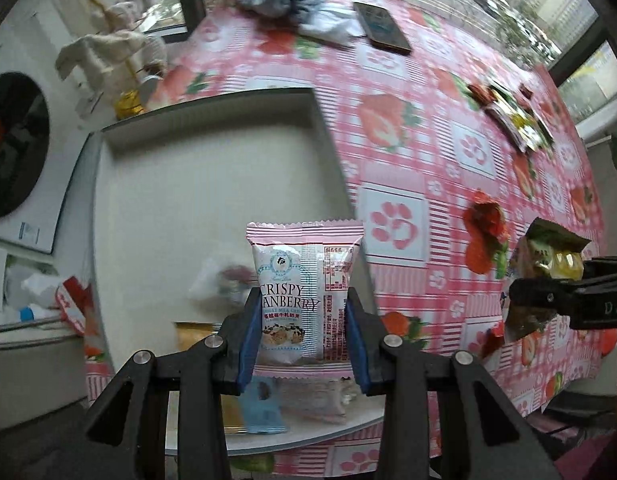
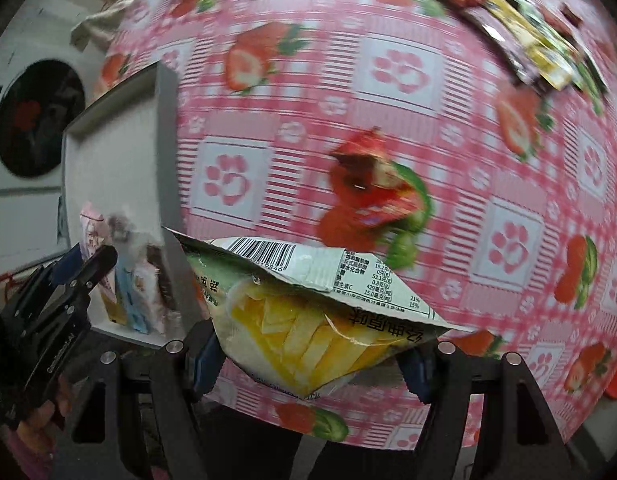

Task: Organize snacks
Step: 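Carry chip bag with right tool while left tool carries cranberry packet to white tray, then open both tools over white tray to drop chip bag and cranberry packet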

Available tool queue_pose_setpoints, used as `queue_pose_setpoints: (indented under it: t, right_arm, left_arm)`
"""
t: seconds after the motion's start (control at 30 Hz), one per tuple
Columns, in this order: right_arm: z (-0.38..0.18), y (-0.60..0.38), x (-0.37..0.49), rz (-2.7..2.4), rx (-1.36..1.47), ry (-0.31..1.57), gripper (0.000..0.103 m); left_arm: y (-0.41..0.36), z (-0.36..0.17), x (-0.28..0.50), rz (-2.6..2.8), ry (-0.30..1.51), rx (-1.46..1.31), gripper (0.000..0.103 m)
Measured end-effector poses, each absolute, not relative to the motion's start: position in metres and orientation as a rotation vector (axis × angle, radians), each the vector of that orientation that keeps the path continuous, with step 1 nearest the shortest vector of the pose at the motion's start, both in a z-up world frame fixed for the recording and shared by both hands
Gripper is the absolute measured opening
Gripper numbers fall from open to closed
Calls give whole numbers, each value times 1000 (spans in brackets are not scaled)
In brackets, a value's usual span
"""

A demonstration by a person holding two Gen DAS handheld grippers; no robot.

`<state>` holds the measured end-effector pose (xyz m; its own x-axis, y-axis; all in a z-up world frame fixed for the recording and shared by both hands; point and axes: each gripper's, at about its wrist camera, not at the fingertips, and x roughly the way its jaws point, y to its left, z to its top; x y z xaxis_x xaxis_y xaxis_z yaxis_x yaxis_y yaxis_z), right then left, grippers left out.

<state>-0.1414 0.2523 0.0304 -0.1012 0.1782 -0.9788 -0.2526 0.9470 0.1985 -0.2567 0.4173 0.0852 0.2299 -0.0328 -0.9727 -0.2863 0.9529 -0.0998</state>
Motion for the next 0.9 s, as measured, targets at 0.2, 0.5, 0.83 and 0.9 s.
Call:
queue_pose_setpoints:
  t: [0.2,0.5,0.83,0.9]
  right_arm:
    - [30,304,-141,453,-132,1633,73]
    - [24,374,-140,570,-196,1634,73]
    - [17,403,-138,602,-171,1644,74]
    - [19,408,-138,611,-170,1644,74]
  left_arm:
    - [446,80,-266,236,1337,-309,42]
    - [470,72,-284,300,1360,-358,42]
    - [473,59,-295,310,1402,-379,44]
    - [471,57,-295,305,1413,-377,58]
